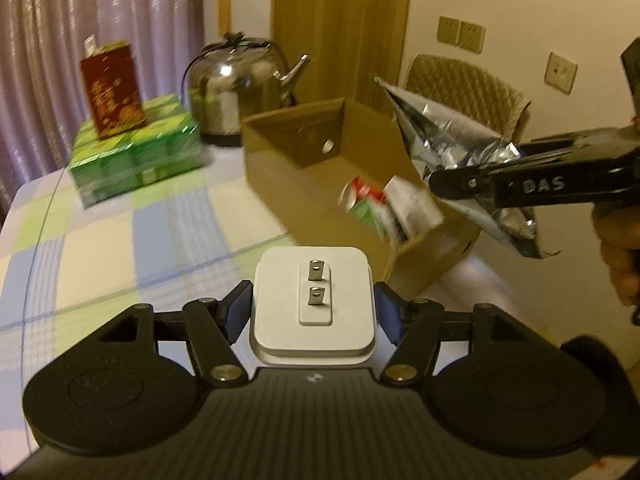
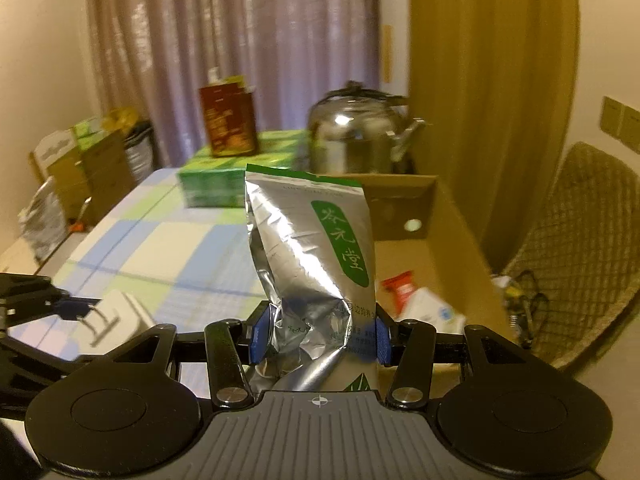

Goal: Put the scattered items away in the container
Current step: 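Lift and carry the plug and foil bag over the cardboard box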

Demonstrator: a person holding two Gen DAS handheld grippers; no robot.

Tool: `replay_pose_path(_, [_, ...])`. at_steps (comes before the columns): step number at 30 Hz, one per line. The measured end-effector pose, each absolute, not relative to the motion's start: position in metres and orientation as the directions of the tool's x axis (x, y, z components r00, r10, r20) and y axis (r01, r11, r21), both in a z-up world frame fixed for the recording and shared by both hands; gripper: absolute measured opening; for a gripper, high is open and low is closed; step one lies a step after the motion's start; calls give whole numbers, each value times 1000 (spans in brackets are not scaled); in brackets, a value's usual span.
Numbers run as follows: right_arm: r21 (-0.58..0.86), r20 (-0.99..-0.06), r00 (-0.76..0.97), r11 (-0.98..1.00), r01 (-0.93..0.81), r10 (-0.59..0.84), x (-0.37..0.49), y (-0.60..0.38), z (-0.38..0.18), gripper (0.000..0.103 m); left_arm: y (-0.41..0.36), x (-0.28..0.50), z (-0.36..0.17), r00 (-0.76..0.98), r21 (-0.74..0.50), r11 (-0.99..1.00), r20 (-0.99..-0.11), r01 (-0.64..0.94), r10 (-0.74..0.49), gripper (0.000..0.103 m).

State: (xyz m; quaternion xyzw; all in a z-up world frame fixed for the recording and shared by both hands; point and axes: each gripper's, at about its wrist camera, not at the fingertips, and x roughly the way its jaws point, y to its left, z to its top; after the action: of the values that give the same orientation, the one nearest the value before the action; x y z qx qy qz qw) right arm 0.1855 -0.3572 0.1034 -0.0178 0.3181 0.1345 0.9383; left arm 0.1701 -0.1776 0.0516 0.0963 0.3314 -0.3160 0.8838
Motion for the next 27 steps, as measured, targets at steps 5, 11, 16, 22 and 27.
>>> replay_pose_path(5, [74,-614,760,974,-212,212,218,-387,100,47,-218,200,63,575,-45,755,-619,654,-535,60])
replay_pose_path(11, [121,-634,747,980,-157,198,254,-418,85,47,-265,240,64,556,-65,733,-606,677,-568,60])
replay_pose_path(16, [165,-645,736,978,-128,205,278,-434,70,48,-298,271,45,521,-78,709,-623,701,-583,60])
replay_pose_path(22, [175,-649,731,976,-129,212,293,-442,61,48,-322,292,16,501,-30,690,-665,723,-554,60])
replay_pose_path(27, [177,-657,719,974,-143,225,307,-438,54,47,-328,302,2,496,-11,688,-684,726,-535,60])
